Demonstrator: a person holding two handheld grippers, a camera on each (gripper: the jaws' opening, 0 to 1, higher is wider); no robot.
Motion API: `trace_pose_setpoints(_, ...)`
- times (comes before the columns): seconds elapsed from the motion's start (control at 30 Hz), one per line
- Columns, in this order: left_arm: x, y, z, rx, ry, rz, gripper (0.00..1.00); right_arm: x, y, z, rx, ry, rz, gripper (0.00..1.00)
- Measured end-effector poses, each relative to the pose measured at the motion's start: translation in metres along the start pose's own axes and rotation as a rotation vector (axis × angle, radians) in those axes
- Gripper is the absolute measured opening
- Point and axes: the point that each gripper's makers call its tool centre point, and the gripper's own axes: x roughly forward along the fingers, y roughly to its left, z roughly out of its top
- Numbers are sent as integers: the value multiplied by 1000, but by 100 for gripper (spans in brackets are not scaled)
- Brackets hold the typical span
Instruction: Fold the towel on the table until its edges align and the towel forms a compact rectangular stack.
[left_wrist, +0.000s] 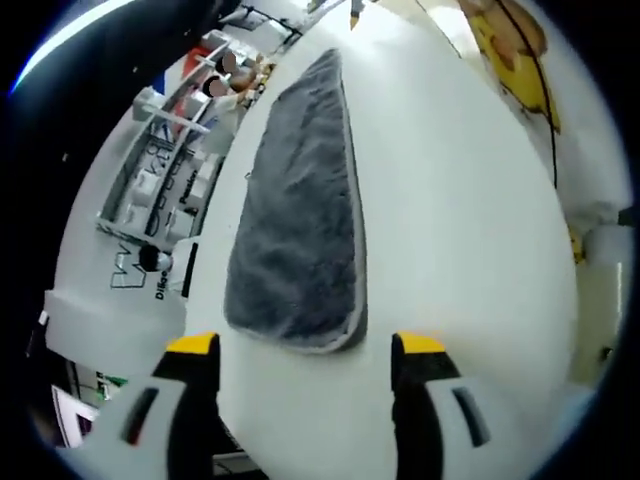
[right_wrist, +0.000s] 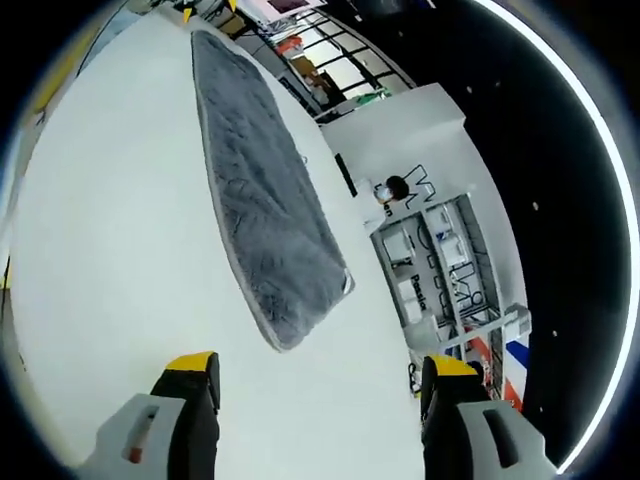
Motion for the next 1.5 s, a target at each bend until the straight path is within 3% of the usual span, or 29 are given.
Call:
trace_pose_setpoints(0.3, 5, 5, -10, 109, 31, 25, 62, 13, -2, -11, -147, 17, -6, 77)
trace_pose_setpoints(0.43, 7, 5, -13, 168, 59, 29, 60, 20, 2, -13, -210, 24, 1, 66)
trace_pose_setpoints(0.63, 4, 2, -5, 211, 46, 24, 55, 28, 4, -6, -254, 5, 4, 55)
trace_pose_setpoints(1.27, 12, -15, -9, 323, 85, -30, 39, 46, 20, 0, -347, -1, 75, 48)
trace_pose_setpoints(1.5, 17, -17, -9, 406, 108, -43, 34, 47, 20, 3, -383, 0, 82, 44)
